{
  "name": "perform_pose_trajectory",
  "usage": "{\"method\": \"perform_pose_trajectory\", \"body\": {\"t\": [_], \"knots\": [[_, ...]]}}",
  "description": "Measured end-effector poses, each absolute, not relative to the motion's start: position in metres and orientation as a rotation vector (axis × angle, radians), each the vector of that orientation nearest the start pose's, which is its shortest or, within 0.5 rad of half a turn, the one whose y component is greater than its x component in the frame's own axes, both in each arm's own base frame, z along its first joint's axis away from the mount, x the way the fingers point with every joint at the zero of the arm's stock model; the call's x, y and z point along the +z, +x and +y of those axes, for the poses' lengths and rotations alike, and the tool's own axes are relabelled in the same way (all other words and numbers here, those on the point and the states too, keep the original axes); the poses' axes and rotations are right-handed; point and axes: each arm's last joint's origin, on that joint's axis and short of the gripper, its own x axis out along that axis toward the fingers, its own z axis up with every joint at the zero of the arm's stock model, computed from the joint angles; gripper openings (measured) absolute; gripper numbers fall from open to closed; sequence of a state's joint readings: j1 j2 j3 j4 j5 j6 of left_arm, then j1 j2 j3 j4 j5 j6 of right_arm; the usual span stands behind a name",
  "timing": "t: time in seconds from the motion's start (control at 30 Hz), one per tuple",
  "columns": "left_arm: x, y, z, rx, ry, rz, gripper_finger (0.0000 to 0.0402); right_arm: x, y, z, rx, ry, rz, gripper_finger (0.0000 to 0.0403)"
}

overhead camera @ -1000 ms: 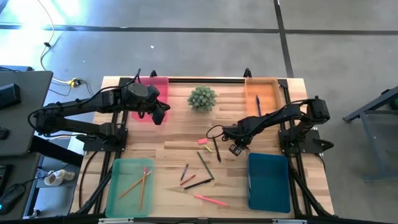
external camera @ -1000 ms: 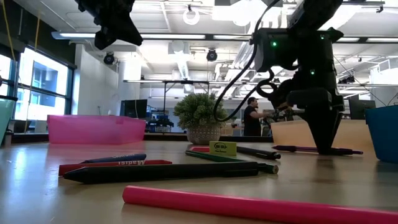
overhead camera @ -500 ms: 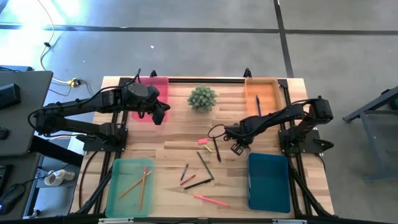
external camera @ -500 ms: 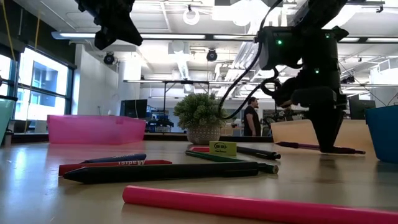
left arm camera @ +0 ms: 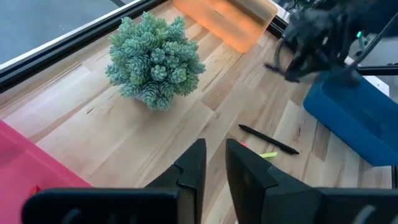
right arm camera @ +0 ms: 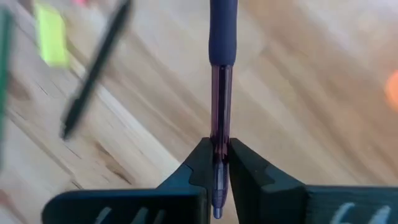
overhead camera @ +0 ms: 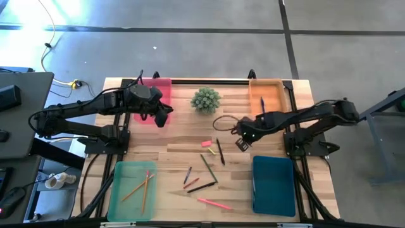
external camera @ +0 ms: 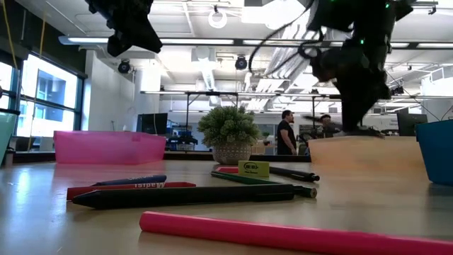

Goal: Sort crayons/erasers/pens/pencils in bins
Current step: Put the purple pen into the orange bin

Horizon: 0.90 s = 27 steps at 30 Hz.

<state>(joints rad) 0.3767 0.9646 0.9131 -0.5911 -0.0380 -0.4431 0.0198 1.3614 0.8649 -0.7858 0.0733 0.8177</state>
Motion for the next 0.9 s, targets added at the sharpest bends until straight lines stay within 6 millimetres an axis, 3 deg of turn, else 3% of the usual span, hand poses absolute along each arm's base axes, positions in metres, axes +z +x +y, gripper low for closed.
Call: {"method": "perform_pose_trajectory", "body": {"t": [0.3, 0.5, 0.7, 0.9], "knots": [[0.309, 0.180, 0.073, 0.565, -0.524, 0.551, 0.0124, 0.251, 0.208, -0.022, -0.703, 0.664, 0.872, 0.0020], [0.309, 0.179, 0.073, 0.576, -0.519, 0.549, 0.0148, 0.271, 0.187, -0.043, -0.884, 0.603, 0.686, 0.0020], [0.309, 0.179, 0.073, 0.575, -0.519, 0.549, 0.0147, 0.279, 0.174, -0.064, -1.080, 0.465, 0.611, 0.0020], [0.309, 0.179, 0.073, 0.575, -0.520, 0.549, 0.0145, 0.275, 0.168, -0.088, -1.184, 0.414, 0.667, 0.0021]]}}
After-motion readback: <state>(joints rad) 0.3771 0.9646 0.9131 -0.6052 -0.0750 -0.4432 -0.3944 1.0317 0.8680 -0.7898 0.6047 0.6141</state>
